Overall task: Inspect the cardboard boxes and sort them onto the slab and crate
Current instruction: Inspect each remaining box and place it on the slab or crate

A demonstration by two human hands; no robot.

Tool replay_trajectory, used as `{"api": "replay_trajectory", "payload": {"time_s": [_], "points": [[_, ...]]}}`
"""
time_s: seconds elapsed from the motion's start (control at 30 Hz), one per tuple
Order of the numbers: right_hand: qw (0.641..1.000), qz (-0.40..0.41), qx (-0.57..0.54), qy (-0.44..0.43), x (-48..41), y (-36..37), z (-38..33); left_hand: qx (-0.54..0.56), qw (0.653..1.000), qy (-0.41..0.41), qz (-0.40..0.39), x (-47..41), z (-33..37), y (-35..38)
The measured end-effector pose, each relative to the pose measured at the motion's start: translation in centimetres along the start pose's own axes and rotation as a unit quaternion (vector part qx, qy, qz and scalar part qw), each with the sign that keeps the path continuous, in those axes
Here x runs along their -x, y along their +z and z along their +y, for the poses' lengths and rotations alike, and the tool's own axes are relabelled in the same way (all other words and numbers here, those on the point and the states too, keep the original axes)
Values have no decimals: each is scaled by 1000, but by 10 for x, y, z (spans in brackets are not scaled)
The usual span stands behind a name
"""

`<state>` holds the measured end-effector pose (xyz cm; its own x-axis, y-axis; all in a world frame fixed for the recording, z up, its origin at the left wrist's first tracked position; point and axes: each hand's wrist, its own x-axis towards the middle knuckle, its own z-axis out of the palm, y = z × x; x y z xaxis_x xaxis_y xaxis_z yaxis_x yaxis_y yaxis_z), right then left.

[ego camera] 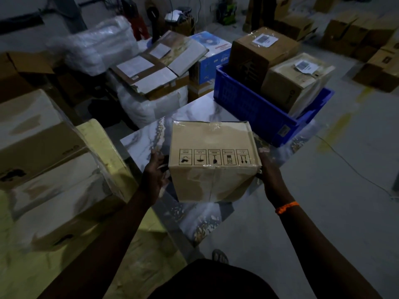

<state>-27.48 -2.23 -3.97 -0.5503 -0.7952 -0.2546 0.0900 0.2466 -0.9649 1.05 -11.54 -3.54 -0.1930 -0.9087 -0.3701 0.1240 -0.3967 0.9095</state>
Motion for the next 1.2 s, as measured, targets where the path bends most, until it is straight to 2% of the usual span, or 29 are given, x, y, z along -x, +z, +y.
{"api": "replay_trajectory", "payload": {"time_s": [0.07, 0.13, 0.2, 0.23, 0.27, 0.3, 0.37, 0.5, 0.6, 0.9, 1.03, 1.1, 1.2], "points": [[998, 9, 63, -28, 4, 1, -5, -92, 995, 38, 21, -3, 3, -4], [984, 40, 143, -96, 12, 3, -14, -229, 959, 158, 57, -2, 7, -4], [952, 63, 218, -206, 19, 9, -28, -361, 865, 343, 64, 5, 21, 6], [929, 54, 261, -257, 23, 15, -35, -414, 813, 408, 36, 8, 28, 15], [905, 28, 307, -294, 26, 22, -41, -460, 771, 440, -6, 9, 33, 24], [880, -7, 354, -315, 26, 30, -44, -507, 735, 447, -47, 6, 35, 33], [836, -66, 438, -324, 22, 47, -45, -597, 676, 426, -74, -1, 32, 46], [766, -115, 555, -302, 4, 64, -32, -715, 610, 333, -71, -14, 25, 52], [748, -113, 595, -272, 4, 63, -26, -732, 601, 313, -72, -17, 23, 50], [763, -115, 576, -270, 6, 62, -30, -717, 612, 326, -66, -19, 18, 50], [775, -136, 533, -312, 21, 49, -30, -673, 622, 391, -81, -6, 16, 36], [780, -113, 522, -326, 30, 38, -23, -657, 620, 419, -92, 4, 13, 28], [764, -82, 543, -340, 41, 22, -8, -668, 603, 426, -94, 12, 3, 19]]}}
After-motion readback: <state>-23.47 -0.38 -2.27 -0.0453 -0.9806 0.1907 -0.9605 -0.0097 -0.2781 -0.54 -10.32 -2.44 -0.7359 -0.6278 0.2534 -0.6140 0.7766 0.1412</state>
